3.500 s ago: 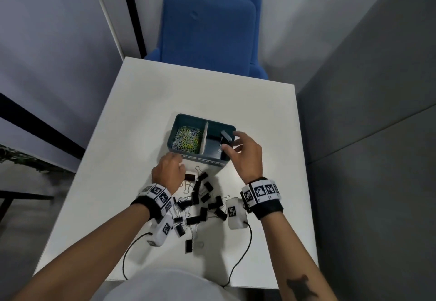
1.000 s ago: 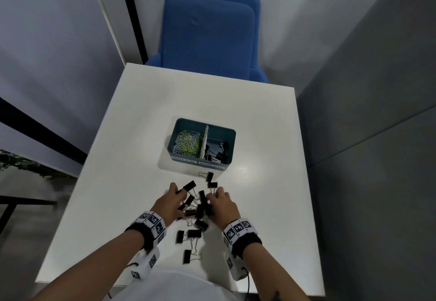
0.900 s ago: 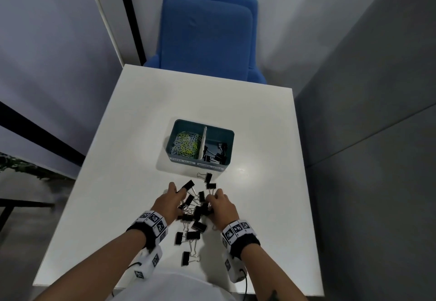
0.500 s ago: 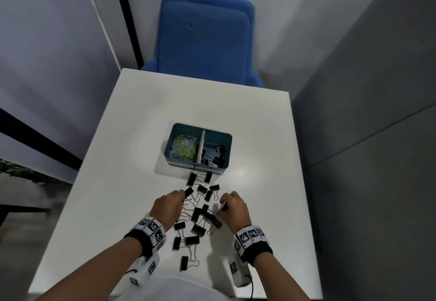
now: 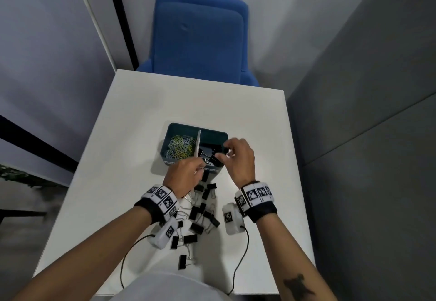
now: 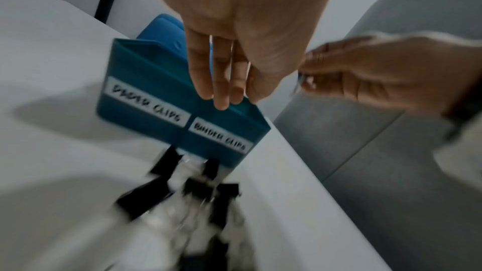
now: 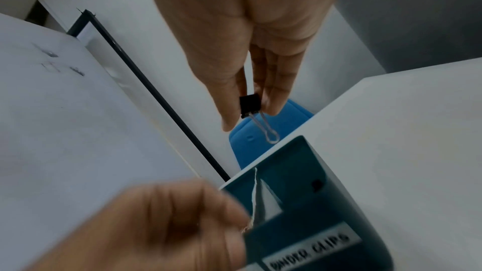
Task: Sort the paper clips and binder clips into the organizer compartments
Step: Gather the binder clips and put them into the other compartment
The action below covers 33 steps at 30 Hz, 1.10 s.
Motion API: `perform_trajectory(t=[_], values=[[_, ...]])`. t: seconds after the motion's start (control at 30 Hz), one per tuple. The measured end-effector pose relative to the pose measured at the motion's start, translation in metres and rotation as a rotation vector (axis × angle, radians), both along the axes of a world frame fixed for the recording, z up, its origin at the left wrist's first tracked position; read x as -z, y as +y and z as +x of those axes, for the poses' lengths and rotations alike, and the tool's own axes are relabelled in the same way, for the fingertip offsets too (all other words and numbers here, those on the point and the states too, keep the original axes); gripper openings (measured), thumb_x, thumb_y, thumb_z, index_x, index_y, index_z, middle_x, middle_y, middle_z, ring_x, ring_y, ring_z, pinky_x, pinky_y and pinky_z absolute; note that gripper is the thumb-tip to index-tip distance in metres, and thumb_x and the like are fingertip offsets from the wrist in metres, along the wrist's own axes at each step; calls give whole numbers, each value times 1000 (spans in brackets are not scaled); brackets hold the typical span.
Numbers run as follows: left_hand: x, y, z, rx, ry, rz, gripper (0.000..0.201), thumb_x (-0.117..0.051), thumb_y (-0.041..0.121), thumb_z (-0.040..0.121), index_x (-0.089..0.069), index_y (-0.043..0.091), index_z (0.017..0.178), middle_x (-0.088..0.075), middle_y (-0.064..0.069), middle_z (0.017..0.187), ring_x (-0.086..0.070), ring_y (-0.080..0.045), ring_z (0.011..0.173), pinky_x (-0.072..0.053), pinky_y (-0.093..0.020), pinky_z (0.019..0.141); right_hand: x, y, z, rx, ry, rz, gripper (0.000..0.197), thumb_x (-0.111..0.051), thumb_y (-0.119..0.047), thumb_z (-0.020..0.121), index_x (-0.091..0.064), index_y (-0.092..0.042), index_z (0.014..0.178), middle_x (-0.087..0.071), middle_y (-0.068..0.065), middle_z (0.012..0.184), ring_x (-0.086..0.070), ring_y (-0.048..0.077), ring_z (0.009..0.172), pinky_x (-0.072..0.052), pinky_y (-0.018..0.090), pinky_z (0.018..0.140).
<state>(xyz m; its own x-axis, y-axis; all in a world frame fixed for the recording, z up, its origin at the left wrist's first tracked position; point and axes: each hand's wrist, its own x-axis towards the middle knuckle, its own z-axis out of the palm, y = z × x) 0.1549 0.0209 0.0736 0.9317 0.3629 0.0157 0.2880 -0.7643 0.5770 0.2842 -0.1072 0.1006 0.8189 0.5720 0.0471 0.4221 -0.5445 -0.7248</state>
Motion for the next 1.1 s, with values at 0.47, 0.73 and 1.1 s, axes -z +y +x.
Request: perform_trajectory(t=[0.47,0.73,1.1], values=[[104,-38,-140,353,647,271,145,-31,100,39,21,18,148,32,-14,152,22,-38,140,-5,-60,111,103,-26,-65,-603,-85,-605,73,-70,-38,83,-34,-16,144,-26,15,155,-33,34,136,-46,48,99],[110,-22,-132,176,546,140,120,-55,79,66,0,17,153,3,-8,157,-12,-33,145,-31,-50,108,117,-24,-78,-589,-60,-676,78,-57,-51,89,-23,-17,150,-12,6,161,-24,30,141,-36,48,108],[88,1,-53,146,585,167,123,-76,55,68,11,26,150,13,1,159,-18,-29,140,-41,-45,101,116,-50,-76,-567,-6,-729,120,-86,-44,61,-8,-30,151,-9,5,157,-27,33,131,-47,48,96]])
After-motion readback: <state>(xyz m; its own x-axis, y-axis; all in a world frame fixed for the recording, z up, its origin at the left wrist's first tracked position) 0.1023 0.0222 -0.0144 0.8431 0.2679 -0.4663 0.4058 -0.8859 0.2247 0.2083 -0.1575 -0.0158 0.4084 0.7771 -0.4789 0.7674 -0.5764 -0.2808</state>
